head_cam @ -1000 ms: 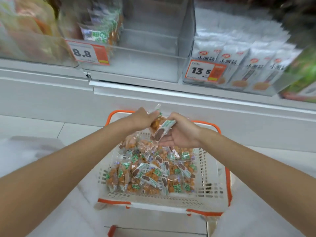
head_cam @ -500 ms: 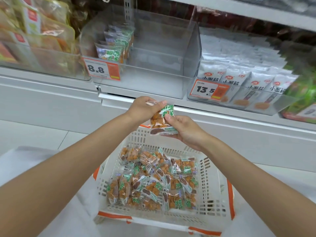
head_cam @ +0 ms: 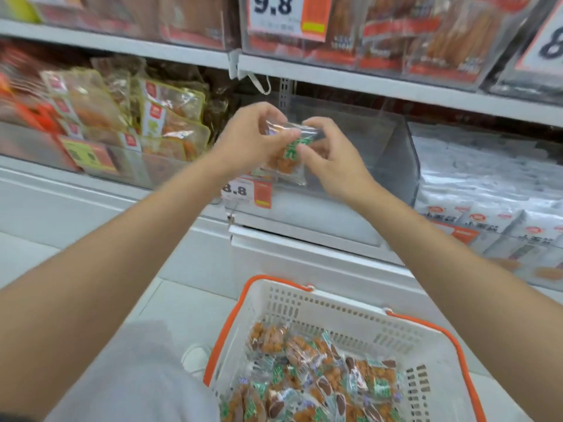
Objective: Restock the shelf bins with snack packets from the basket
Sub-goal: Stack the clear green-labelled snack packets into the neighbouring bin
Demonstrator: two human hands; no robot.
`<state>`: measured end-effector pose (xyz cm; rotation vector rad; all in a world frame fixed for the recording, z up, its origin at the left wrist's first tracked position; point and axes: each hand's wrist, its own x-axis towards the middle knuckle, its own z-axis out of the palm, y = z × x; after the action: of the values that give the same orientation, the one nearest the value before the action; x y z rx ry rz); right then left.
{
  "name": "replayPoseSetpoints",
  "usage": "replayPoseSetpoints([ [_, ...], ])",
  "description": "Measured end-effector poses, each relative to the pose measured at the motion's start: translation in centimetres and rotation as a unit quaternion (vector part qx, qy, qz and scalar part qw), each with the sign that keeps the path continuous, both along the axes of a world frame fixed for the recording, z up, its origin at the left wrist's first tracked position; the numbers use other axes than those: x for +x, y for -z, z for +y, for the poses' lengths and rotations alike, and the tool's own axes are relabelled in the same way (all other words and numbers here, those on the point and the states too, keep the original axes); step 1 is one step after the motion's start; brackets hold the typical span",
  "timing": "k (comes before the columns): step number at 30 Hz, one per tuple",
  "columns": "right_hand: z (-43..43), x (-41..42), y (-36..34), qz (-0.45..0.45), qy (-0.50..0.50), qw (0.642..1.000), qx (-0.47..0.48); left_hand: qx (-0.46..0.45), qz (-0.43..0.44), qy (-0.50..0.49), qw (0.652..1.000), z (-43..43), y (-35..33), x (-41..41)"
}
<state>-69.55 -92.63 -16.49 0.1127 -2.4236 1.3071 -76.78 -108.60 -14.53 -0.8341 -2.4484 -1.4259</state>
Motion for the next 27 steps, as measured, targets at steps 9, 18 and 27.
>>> replayPoseSetpoints([
  [9,-2.7,-7.6,3.7,-0.171,-0.014,0.981,0.085,-0.43,0.135,0.005,0.892,-2.8,1.3,-6.4],
  [18,-2.8,-8.0,3.7,-0.255,-0.015,0.966,-0.041,-0.502,0.187,-0.006,0.845,-3.7,2.7,-7.3],
  [27,-2.4,-3.5,3.5,-0.038,0.096,0.993,0.054,-0.297,0.195,-0.173,0.919,-2.0,3.2,-1.7],
])
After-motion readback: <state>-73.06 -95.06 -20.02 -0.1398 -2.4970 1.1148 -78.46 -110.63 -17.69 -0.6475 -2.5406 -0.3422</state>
